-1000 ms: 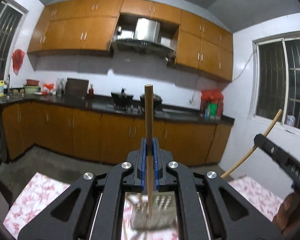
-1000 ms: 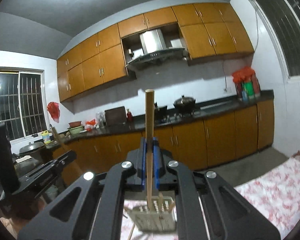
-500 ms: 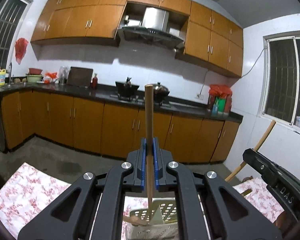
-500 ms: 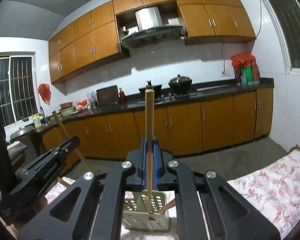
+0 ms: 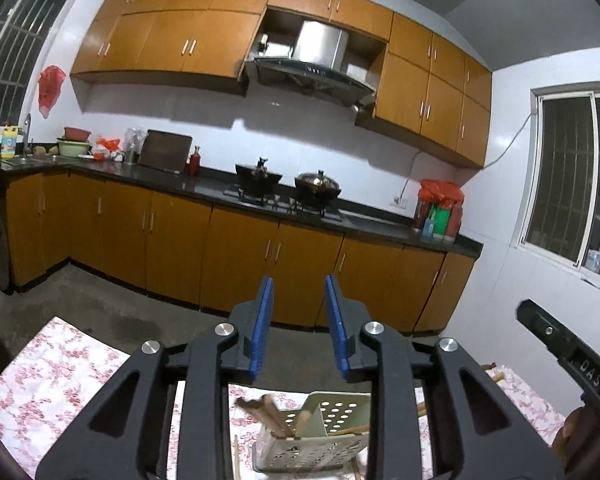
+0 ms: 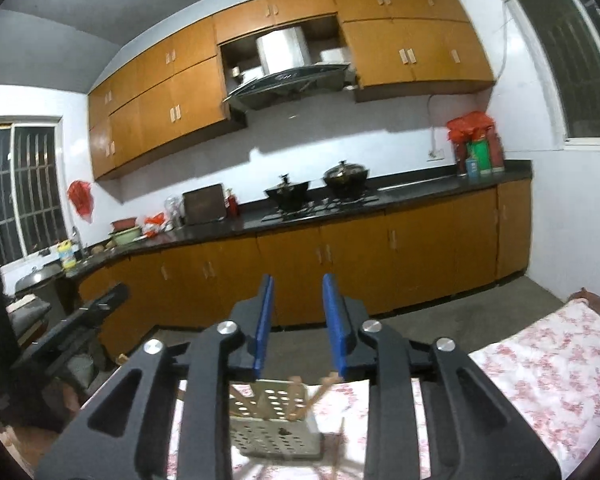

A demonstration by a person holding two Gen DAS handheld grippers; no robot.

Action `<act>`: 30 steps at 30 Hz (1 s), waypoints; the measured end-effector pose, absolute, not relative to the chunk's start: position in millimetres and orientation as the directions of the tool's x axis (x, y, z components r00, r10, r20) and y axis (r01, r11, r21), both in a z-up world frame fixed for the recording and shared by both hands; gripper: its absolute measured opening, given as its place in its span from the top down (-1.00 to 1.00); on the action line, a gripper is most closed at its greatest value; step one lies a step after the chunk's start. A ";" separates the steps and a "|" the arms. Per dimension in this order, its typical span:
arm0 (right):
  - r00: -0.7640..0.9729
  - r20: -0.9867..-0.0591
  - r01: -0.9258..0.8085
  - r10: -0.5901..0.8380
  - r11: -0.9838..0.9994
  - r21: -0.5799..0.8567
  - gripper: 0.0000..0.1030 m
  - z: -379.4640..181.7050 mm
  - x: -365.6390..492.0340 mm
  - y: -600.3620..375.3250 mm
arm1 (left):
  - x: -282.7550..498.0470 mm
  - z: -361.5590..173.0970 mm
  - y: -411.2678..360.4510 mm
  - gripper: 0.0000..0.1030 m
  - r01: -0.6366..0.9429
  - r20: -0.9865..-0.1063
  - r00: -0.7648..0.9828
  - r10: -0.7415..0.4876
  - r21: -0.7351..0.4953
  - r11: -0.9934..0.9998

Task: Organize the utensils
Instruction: 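Open both tools to drop the chopsticks into the green holder, then grasp the last wooden chopstick with the left tool while the right tool grasps one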

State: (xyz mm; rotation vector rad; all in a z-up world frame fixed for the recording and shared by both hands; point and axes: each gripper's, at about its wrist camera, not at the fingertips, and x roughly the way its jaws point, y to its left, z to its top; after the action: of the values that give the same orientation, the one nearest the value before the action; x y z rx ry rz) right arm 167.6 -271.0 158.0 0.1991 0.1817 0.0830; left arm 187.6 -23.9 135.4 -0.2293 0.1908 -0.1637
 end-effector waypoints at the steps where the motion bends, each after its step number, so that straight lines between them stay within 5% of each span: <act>1: 0.982 -0.172 -0.047 0.083 0.978 0.206 0.43 157.6 162.1 -276.7 | 181.1 137.3 -19.8 0.45 0.132 -0.166 0.970 -0.175 -0.240 0.962; 8: 0.922 -0.385 0.128 -0.043 0.972 0.198 0.35 86.0 148.3 -320.7 | 143.6 105.0 15.8 0.23 -0.004 -0.243 0.969 -0.038 -0.170 0.985; 15: 0.732 -0.674 0.071 0.094 0.975 0.213 0.36 -33.2 154.6 -295.7 | 151.2 2.8 24.3 0.23 -0.046 -0.563 0.827 -0.009 -0.083 0.996; 26: 0.637 -0.757 -0.061 0.142 0.989 0.135 0.56 -82.9 147.4 -227.3 | 142.2 -57.8 1.0 0.23 0.018 -0.698 0.712 -0.079 -0.094 0.995; 30: 0.630 -0.768 -0.035 0.115 0.992 0.120 0.83 -89.9 151.2 -230.8 | 143.2 -68.8 -12.9 0.23 0.049 -0.713 0.695 -0.099 -0.090 0.995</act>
State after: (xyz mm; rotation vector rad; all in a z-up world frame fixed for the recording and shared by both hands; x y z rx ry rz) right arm 151.2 -230.8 -89.9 0.0965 0.8859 0.0864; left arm 143.2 -12.9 -68.8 -0.0658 0.7988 -0.0825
